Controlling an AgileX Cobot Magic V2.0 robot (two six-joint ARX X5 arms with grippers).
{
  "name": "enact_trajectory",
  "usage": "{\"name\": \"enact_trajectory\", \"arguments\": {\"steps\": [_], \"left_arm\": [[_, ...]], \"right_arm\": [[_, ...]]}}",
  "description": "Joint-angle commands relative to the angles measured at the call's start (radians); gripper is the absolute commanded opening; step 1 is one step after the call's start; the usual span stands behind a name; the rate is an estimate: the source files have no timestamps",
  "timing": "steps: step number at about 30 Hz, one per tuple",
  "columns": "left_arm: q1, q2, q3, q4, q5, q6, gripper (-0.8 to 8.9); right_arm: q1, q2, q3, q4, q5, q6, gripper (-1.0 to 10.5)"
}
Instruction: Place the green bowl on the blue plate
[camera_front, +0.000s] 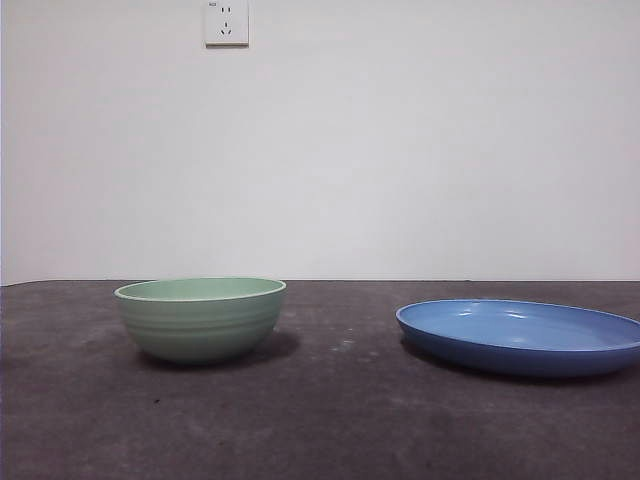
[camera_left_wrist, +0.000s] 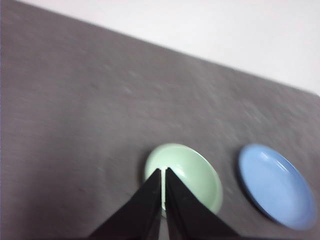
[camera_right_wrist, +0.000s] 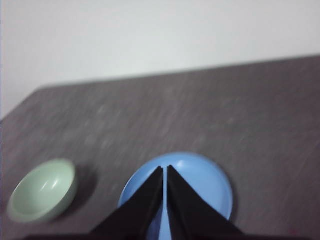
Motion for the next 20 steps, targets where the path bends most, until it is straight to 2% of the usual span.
{"name": "enact_trajectory", "arguments": {"steps": [1, 9, 14, 20], "left_arm": [[-0.02, 0.075, 0.083, -0.053, 0.076, 0.074, 0.12], [-0.153, 0.224, 0.245, -0.291, 0.106, 0.207, 0.12], [-0.234, 0.243, 0.264, -0.338, 0.106, 0.226, 0.11], [-0.27, 0.244, 0.264, -0.369, 0.106, 0.244, 0.22]], "right_arm": [[0.005, 0.087, 0.09, -0.089, -0.057, -0.082, 0.1], [0.091, 0.263, 0.259, -0.349, -0.146, -0.195, 0.1], [0.156, 0.309, 0.293, -0.48, -0.146, -0.259, 0.1], [0.204, 0.307, 0.293, -0.515, -0.145, -0.265, 0.1]]}}
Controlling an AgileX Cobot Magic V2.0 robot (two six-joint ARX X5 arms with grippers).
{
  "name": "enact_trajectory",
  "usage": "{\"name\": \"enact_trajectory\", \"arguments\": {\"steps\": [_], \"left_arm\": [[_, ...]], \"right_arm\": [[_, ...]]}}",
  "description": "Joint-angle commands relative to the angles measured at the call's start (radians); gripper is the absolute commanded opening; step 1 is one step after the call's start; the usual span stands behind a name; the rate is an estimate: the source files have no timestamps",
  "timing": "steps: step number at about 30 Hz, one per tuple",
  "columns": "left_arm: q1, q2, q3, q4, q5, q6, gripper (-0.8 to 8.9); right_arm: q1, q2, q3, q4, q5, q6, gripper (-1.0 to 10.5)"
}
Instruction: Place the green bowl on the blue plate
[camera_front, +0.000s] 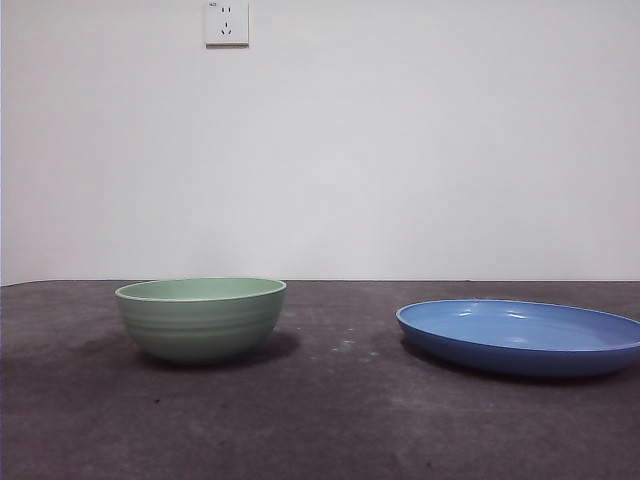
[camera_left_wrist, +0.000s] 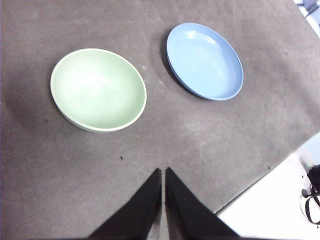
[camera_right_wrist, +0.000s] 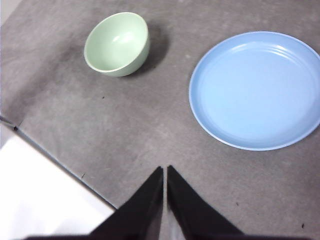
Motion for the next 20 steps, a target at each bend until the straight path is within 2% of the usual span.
{"name": "enact_trajectory", "arguments": {"steps": [1, 3, 5, 8, 10, 20], "left_arm": [[-0.005, 0.007, 0.024, 0.005, 0.002, 0.024, 0.41], [-0.005, 0.007, 0.024, 0.005, 0.002, 0.024, 1.1], [-0.005, 0.007, 0.024, 0.004, 0.002, 0.024, 2.41], [-0.005, 0.007, 0.024, 0.003, 0.002, 0.023, 4.38], [-0.005, 0.007, 0.024, 0.003, 0.002, 0.023, 4.59], [-0.005, 0.037, 0.024, 0.031, -0.008, -0.006, 4.56]], "right_arm": [[0.01, 0.003, 0.02, 0.002, -0.002, -0.019, 0.1], [0.009, 0.003, 0.02, 0.0, -0.002, -0.019, 0.1], [0.009, 0.004, 0.02, -0.002, -0.002, -0.012, 0.5], [0.009, 0.004, 0.02, -0.001, -0.002, 0.005, 3.0], [0.009, 0.003, 0.02, -0.001, -0.002, 0.005, 4.0], [0.01, 0.003, 0.02, -0.001, -0.002, 0.007, 4.0]]}}
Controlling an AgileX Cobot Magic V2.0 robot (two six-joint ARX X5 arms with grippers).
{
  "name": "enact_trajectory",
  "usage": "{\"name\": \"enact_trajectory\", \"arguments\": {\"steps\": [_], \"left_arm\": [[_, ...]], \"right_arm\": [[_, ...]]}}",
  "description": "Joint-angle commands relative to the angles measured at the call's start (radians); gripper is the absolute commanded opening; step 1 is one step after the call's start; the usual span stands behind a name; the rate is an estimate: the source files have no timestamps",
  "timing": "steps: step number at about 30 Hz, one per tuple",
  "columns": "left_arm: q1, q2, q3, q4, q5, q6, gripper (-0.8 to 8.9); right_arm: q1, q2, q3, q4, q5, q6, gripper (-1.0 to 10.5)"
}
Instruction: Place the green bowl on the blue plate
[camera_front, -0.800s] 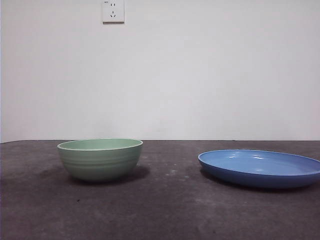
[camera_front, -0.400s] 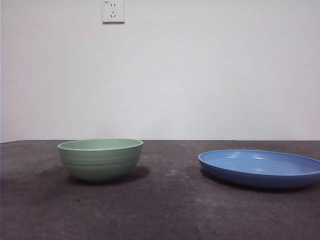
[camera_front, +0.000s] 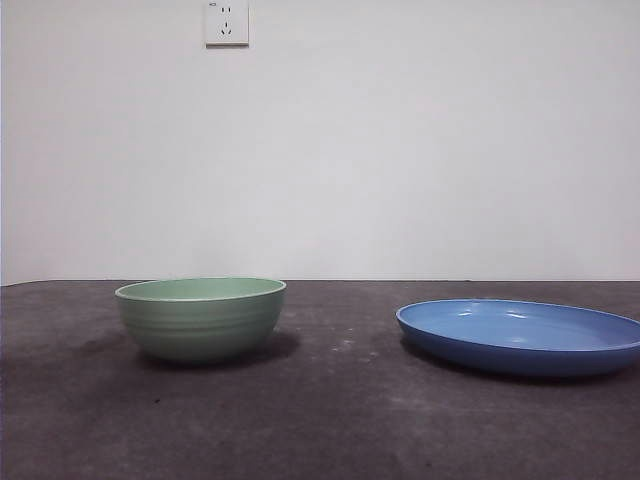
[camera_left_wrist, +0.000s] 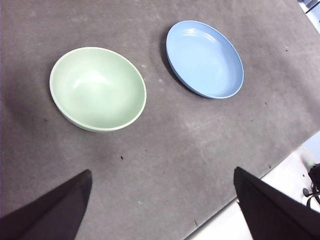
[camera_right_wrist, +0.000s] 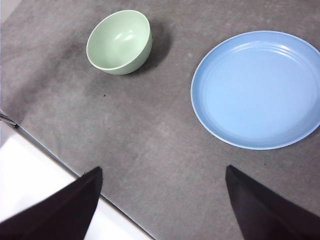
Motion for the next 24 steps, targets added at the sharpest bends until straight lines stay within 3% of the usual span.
{"name": "enact_trajectory", "arguments": {"steps": [1, 6, 20, 24], "left_arm": [[-0.004, 0.033, 0.024, 0.032, -0.007, -0.01, 4.56], [-0.018, 0.124, 0.037, 0.109, -0.026, -0.063, 4.55], [-0.11, 0.584, 0.25, 0.145, -0.34, -0.029, 4.32], [-0.11, 0.695, 0.251, 0.193, -0.346, -0.028, 4.35]], "right_arm": [[0.004, 0.004, 0.02, 0.003, -0.002, 0.007, 4.0], [0.004, 0.004, 0.02, 0.003, -0.003, 0.007, 4.0], [0.004, 0.004, 0.02, 0.004, -0.002, 0.007, 4.0], [0.004, 0.004, 0.02, 0.004, -0.003, 0.007, 4.0]]}}
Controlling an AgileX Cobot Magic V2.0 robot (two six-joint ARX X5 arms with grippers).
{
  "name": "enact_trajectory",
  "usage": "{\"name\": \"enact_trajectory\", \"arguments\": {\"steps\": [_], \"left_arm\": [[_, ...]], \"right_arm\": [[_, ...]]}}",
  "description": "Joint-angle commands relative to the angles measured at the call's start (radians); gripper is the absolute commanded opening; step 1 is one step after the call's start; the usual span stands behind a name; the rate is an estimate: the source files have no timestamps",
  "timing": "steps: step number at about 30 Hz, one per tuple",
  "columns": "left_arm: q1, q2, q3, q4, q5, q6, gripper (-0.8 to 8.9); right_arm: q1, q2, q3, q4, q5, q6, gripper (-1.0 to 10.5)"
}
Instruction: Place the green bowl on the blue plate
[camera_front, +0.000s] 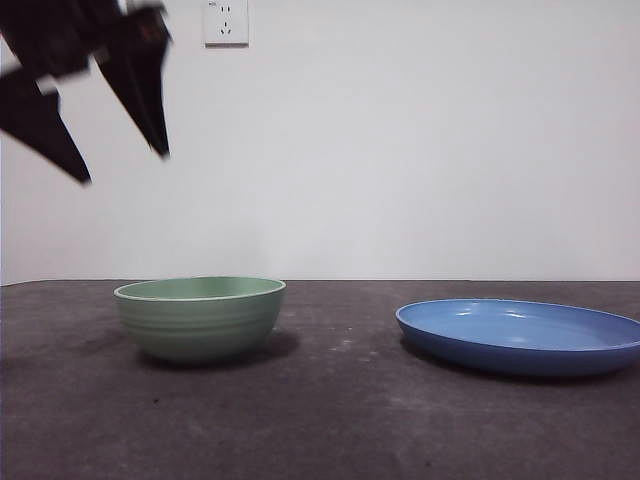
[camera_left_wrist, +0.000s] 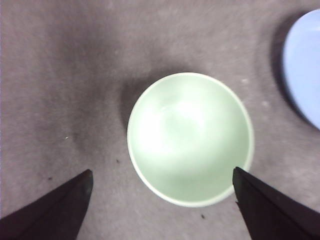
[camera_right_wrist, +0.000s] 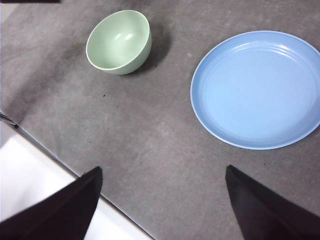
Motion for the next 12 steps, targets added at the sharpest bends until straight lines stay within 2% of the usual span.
{"name": "enact_trajectory", "arguments": {"steps": [1, 12], "left_arm": [[-0.004, 0.076, 0.023, 0.024, -0.006, 0.019, 4.35], [-0.004, 0.341, 0.023, 0.117, -0.034, 0.016, 4.32]], "right_arm": [[0.004, 0.004, 0.02, 0.003, -0.002, 0.007, 4.0], [0.003, 0.004, 0.02, 0.004, -0.002, 0.007, 4.0]]}}
